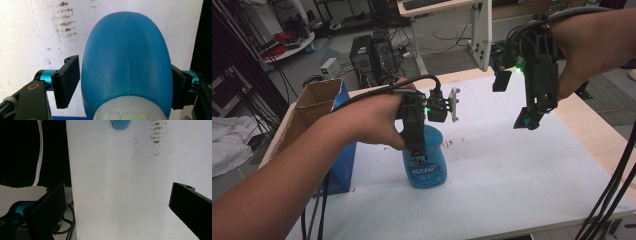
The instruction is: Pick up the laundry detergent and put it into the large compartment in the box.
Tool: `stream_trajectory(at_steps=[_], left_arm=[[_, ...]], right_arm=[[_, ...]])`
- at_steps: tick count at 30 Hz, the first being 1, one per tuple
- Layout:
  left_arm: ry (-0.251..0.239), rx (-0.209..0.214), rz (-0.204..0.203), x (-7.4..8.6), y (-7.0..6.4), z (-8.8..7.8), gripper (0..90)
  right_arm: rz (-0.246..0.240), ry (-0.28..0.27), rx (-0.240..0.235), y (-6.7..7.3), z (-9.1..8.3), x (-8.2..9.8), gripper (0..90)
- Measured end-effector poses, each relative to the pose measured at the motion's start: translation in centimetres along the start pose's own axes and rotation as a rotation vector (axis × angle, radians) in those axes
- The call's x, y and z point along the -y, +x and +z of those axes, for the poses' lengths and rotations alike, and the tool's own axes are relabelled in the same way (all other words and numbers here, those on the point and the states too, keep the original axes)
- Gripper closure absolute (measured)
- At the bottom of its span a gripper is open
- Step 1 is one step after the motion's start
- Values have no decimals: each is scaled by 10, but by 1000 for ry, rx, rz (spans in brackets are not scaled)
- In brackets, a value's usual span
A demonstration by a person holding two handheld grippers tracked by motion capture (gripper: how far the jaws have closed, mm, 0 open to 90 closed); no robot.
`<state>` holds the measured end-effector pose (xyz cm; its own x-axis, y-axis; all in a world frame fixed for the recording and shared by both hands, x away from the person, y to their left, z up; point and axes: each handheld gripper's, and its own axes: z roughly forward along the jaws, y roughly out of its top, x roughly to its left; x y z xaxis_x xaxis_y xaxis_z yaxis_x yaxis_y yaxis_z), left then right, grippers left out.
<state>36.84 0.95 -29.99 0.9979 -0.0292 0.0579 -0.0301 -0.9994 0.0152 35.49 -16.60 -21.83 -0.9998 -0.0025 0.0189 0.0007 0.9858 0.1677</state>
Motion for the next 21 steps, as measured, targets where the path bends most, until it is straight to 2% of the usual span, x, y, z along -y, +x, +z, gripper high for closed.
stream_trajectory(at_steps=[12, 16, 18, 21], left_arm=[[4, 9, 5, -1, 0, 0, 309], [2, 20, -5, -1, 1, 0, 316], [7, 25, 0, -2, 0, -1, 380], [8, 23, 3, -2, -1, -1, 382]], right_arm=[[-1, 2, -2, 0, 1, 0, 7], [1, 3, -3, -1, 2, 0, 6], [0, 2, -3, -1, 2, 1, 6], [4, 4, -3, -1, 2, 0, 7]])
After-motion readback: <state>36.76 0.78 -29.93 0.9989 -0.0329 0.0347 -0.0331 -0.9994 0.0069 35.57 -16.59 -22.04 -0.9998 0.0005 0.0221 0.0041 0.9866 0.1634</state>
